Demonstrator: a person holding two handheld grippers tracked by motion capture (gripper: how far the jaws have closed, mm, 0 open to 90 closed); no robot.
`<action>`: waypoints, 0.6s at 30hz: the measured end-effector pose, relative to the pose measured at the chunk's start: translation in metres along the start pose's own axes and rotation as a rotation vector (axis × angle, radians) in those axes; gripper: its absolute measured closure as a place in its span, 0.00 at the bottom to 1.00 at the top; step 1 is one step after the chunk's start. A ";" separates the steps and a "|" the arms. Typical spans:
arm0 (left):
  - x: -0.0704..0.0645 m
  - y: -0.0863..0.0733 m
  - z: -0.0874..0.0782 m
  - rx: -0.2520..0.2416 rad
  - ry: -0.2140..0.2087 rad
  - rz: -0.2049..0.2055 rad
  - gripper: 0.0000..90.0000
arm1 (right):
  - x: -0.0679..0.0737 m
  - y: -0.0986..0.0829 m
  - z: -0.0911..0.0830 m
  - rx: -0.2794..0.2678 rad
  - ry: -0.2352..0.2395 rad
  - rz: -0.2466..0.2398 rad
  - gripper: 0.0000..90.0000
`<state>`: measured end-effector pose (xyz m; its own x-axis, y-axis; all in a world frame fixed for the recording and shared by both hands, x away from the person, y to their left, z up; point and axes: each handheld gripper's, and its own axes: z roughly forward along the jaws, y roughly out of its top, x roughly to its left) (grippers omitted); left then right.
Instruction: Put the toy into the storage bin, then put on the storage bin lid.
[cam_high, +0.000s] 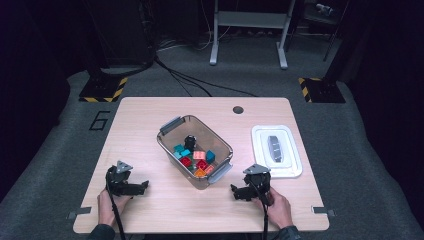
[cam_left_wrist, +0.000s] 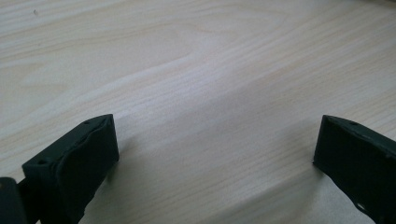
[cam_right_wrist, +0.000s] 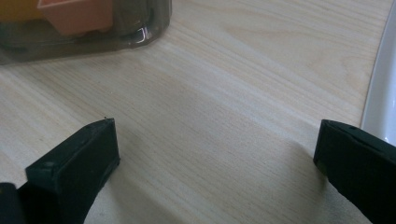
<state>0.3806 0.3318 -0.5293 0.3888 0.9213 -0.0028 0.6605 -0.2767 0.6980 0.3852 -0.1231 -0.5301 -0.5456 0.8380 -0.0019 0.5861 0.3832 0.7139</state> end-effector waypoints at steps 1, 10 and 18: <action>0.000 0.000 0.000 0.000 0.000 0.000 0.00 | -0.001 0.000 0.000 0.002 0.004 -0.010 0.00; 0.004 -0.004 -0.001 -0.024 -0.039 0.039 0.00 | -0.003 -0.001 -0.001 0.003 0.021 -0.023 0.00; 0.005 -0.005 -0.002 -0.027 -0.041 0.048 0.00 | -0.011 -0.006 -0.006 0.004 0.053 -0.059 0.00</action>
<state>0.3784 0.3379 -0.5314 0.4464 0.8949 0.0022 0.6228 -0.3124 0.7173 0.3842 -0.1370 -0.5298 -0.6101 0.7923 -0.0067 0.5544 0.4329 0.7107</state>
